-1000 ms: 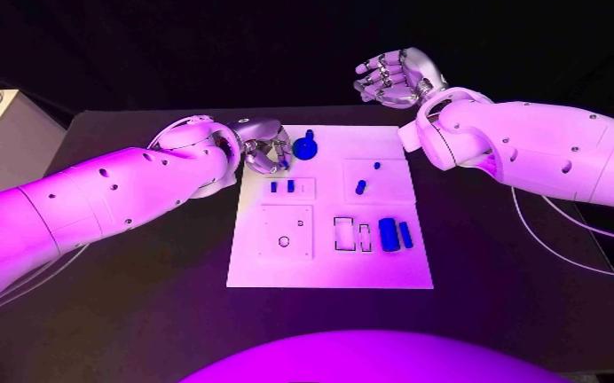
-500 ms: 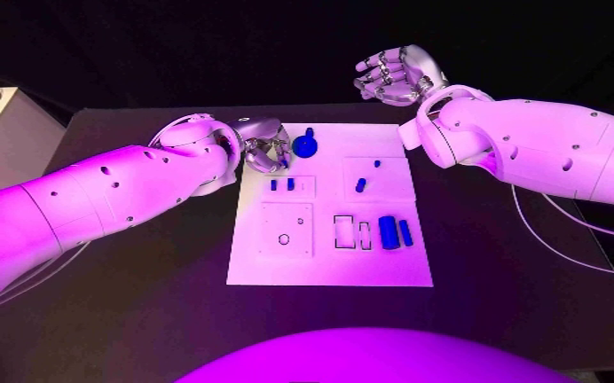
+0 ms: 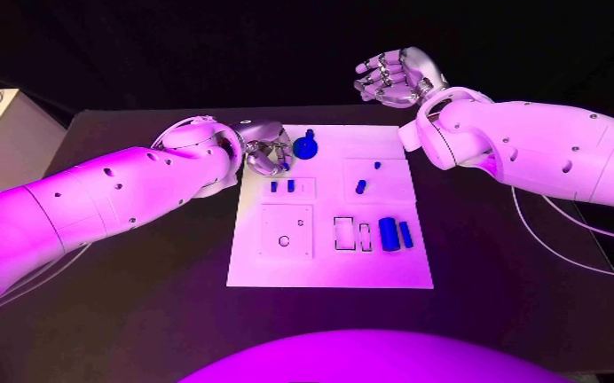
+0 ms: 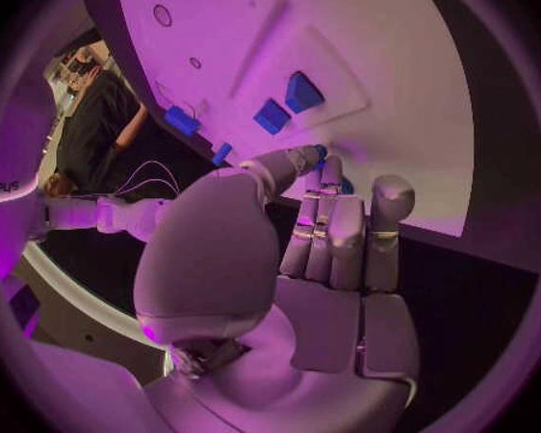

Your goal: Assemble the parts on the task board

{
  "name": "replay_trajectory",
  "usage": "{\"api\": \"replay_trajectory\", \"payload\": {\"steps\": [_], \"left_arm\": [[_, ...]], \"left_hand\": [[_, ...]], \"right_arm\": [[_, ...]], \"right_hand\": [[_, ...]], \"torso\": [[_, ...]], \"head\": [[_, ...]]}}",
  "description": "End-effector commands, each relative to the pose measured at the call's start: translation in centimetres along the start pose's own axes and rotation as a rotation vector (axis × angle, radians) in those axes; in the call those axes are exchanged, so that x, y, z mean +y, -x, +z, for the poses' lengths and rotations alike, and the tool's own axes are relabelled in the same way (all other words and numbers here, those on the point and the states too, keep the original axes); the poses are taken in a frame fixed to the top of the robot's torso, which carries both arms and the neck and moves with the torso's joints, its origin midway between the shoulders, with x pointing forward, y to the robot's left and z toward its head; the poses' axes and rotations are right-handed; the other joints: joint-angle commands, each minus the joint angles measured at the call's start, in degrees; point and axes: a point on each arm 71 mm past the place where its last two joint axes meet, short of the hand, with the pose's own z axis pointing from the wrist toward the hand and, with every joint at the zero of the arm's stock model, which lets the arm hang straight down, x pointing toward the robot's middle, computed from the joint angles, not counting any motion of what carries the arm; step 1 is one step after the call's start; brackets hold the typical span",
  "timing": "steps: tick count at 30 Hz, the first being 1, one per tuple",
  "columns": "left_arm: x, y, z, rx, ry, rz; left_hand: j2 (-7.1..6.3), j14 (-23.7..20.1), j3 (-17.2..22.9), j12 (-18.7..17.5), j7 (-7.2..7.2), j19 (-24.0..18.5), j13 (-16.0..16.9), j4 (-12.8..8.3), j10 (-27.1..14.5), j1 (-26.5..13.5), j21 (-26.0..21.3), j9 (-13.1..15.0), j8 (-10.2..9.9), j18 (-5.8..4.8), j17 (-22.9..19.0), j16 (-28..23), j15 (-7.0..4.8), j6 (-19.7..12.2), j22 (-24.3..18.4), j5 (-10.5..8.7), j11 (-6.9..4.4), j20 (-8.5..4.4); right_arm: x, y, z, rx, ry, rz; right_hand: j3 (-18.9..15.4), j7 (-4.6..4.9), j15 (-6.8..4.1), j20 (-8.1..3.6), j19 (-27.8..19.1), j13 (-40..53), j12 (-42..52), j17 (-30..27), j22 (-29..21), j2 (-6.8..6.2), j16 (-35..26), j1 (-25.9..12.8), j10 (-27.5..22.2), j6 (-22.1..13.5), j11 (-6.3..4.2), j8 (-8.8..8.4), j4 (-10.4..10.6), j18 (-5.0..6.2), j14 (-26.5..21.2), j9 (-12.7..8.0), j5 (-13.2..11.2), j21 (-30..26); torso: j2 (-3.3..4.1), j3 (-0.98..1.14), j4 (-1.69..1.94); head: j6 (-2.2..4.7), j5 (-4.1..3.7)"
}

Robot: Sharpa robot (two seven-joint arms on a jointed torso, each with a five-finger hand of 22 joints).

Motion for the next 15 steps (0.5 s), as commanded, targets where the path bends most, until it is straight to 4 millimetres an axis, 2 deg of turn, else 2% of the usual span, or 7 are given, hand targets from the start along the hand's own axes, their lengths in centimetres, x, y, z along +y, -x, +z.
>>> {"api": "replay_trajectory", "payload": {"steps": [1, 15], "left_arm": [[-0.18, -0.27, 0.09, 0.021, -0.005, 0.0], [-0.18, -0.44, 0.12, 0.032, 0.0, 0.015]], "left_hand": [[-0.01, 0.22, -0.36, -0.39, -0.02, 0.35, -0.01, 0.04, 0.35, -0.8, 0.17, 0.03, -0.23, -0.33, 0.09, 0.3, -0.14, 0.51, 0.1, -0.19, 0.02, -0.05], [-0.27, 0.05, -1.14, -0.62, -0.18, -0.06, 0.28, 0.09, 0.26, -1.2, -0.22, 0.01, -0.46, -0.24, -0.19, 0.3, -0.23, 0.33, -0.33, -0.36, -0.06, -0.1]], "right_arm": [[0.13, -0.15, 0.0, 0.014, 0.015, 0.001], [0.1, -0.13, -0.01, 0.015, 0.013, 0.001]], "right_hand": [[-0.04, 1.11, 0.35, 0.26, -0.32, -0.09, -0.24, -0.05, -0.05, 0.05, -0.17, -0.73, -0.08, 0.32, 0.33, -0.16, -0.32, 0.34, 0.05, -0.06, 0.25, -0.07], [-0.03, 1.11, 0.36, 0.27, -0.33, -0.1, -0.27, -0.09, -0.1, 0.05, -0.21, -0.74, -0.08, 0.33, 0.34, -0.17, -0.36, 0.33, 0.03, -0.07, 0.24, -0.08]], "torso": [[-0.01, 0.02, -0.02], [0.01, 0.0, 0.0]], "head": [[0.14, -0.04], [0.28, -0.13]]}}
